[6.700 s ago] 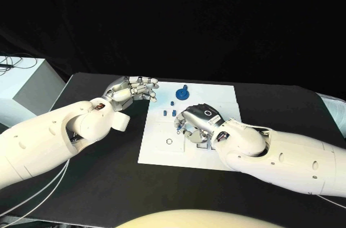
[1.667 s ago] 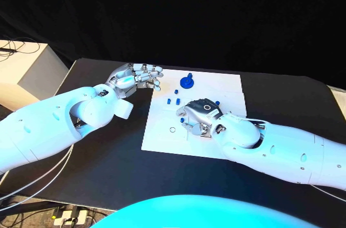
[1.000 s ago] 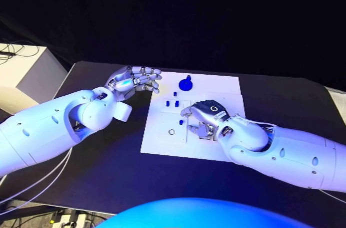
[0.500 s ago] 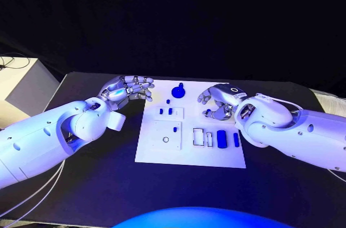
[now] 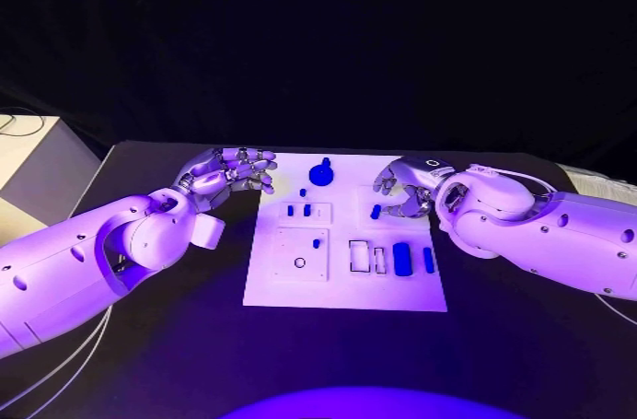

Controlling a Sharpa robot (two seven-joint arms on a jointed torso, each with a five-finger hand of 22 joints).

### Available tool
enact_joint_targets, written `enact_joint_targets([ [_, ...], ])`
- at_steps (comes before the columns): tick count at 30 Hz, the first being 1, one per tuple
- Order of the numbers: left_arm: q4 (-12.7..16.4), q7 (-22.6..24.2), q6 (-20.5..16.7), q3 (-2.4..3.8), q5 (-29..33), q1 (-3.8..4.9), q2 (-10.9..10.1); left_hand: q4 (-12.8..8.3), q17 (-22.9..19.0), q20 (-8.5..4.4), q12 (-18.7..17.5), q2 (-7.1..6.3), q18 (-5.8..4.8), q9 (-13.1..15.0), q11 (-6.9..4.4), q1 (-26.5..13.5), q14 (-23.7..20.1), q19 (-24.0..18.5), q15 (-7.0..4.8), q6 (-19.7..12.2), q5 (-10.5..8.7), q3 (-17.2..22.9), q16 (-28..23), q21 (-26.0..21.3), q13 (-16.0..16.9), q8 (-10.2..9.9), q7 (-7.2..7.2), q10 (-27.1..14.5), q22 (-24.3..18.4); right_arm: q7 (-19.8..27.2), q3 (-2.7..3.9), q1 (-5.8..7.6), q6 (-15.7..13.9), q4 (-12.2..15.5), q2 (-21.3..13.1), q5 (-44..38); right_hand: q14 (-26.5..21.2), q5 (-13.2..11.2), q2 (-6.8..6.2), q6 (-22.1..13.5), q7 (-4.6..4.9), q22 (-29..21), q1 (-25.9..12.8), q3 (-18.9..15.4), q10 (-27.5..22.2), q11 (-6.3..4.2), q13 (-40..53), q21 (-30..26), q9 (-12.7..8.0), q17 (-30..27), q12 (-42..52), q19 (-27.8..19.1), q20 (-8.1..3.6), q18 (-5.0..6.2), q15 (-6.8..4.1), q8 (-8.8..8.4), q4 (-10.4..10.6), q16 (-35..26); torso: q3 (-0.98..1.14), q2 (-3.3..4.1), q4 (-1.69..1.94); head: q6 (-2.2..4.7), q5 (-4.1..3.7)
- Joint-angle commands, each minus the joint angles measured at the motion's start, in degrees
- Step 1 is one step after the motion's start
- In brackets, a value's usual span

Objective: Assemble the parts on the task board

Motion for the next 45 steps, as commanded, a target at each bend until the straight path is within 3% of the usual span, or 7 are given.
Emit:
enact_joint_targets([
  [1,0.08,0.47,0.92,0.04,0.13,-0.03,0.13,-0.11,0.06,0.0,0.11,0.67,0.59,-0.06,0.14,0.0,0.45,0.11,0.13,-0.43,0.07,0.26,-0.3,-0.14,-0.05,0.35,0.48,-0.07,0.05,1.31,-0.09,-0.11,3.02,-0.72,0.73,-1.71,1.12,-0.32,0.22,-0.07,-0.37,0.03,0.67,-0.39,-0.38,0.11,0.0,-0.22,-0.07,-0.12,0.23,0.42,-0.02,-0.32,0.03,-0.14,0.05,0.2,-0.02,0.04,0.11,-0.07,-0.01],
  [11,0.14,0.49,0.86,0.04,0.13,-0.04,0.08,-0.11,0.06,0.0,0.11,0.67,0.59,-0.06,0.14,0.0,0.45,0.11,0.13,-0.43,0.07,0.26,-0.3,-0.14,-0.05,0.35,0.48,-0.07,0.05,1.65,-0.54,-0.64,4.0,-1.49,2.19,-1.94,1.13,-0.24,1.03,1.42,-0.2,0.57,1.76,-0.05,1.23,-0.24,0.11,0.16,-0.12,-0.01,1.3,0.74,-0.21,-0.39,-0.24,0.48,0.94,0.49,-0.04,0.04,0.04,-0.5,0.26],
  [18,0.07,0.49,0.87,0.04,0.13,-0.04,0.11,-0.11,0.06,0.0,0.11,0.67,0.59,-0.06,0.14,0.0,0.45,0.11,0.13,-0.43,0.07,0.26,-0.3,-0.14,-0.05,0.35,0.48,-0.07,0.05,1.52,-0.63,-0.89,4.3,-1.48,2.41,-2.17,1.42,0.02,0.64,5.63,0.49,2.91,2.24,3.68,4.92,-0.87,0.16,2.23,0.13,0.82,1.89,1.69,-0.71,-0.87,-0.76,2.27,2.5,1.43,-0.05,0.01,0.01,-0.72,0.33],
  [26,0.0,0.46,0.87,0.04,0.12,-0.04,0.16,-0.11,0.1,0.01,0.15,0.68,0.59,-0.11,0.14,-0.05,0.5,0.11,0.13,-0.43,0.07,0.29,-0.38,-0.13,-0.09,0.43,0.48,-0.06,0.1,1.54,-0.67,-1.07,3.95,-1.37,2.48,-2.54,1.48,0.05,0.63,7.83,0.01,4.23,2.57,6.66,6.88,-1.37,0.15,3.36,0.58,0.97,1.48,2.11,-1.07,-1.1,-1.16,3.4,2.73,1.78,-0.02,-0.01,0.02,-0.83,0.36],
  [34,-0.05,0.41,0.89,0.04,0.12,-0.04,0.19,-0.11,0.1,0.01,0.15,0.68,0.59,-0.11,0.14,-0.05,0.5,0.11,0.13,-0.43,0.07,0.29,-0.38,-0.13,-0.09,0.43,0.48,-0.06,0.1,1.53,-0.68,-1.29,0.52,-0.6,2.46,-2.77,1.63,-0.28,2.48,10.4,-0.74,6.65,2.84,9.68,10.51,-2.22,0.46,5.58,1.96,1.43,1.18,2.89,-1.65,-1.58,-1.82,5.56,1.76,2.32,-0.02,-0.01,0.02,-0.99,0.38],
  [38,-0.08,0.39,0.91,0.04,0.12,-0.04,0.2,-0.11,0.1,0.01,0.15,0.68,0.59,-0.11,0.14,-0.05,0.5,0.11,0.13,-0.43,0.07,0.29,-0.38,-0.13,-0.09,0.43,0.48,-0.06,0.1,0.37,-0.68,-1.35,-1.62,-0.3,2.27,-2.89,1.65,-2.65,3.71,10.47,-0.77,7.23,3.08,11.66,11.62,-2.41,0.51,6.04,2.83,1.5,0.54,3.02,-1.86,-1.69,-2.06,6.35,0.72,2.48,-0.03,-0.03,0.04,-1.04,0.34],
  [45,-0.18,0.32,0.97,0.04,0.12,-0.05,0.21,-0.08,0.12,0.01,0.17,0.76,0.59,-0.14,0.14,-0.1,0.52,0.1,0.13,-0.44,0.07,0.34,-0.43,-0.12,-0.13,0.48,0.49,-0.06,0.12,-2.19,-0.61,-1.44,-5.03,1.33,1.16,-1.8,1.63,-1.9,3.8,10.18,-0.57,7.82,2.88,13.03,12.3,-2.41,0.56,6.52,3.64,1.42,-0.07,3.17,-1.9,-1.79,-2.06,6.95,-0.48,2.56,-0.04,-0.05,0.03,-1.03,0.4],
])
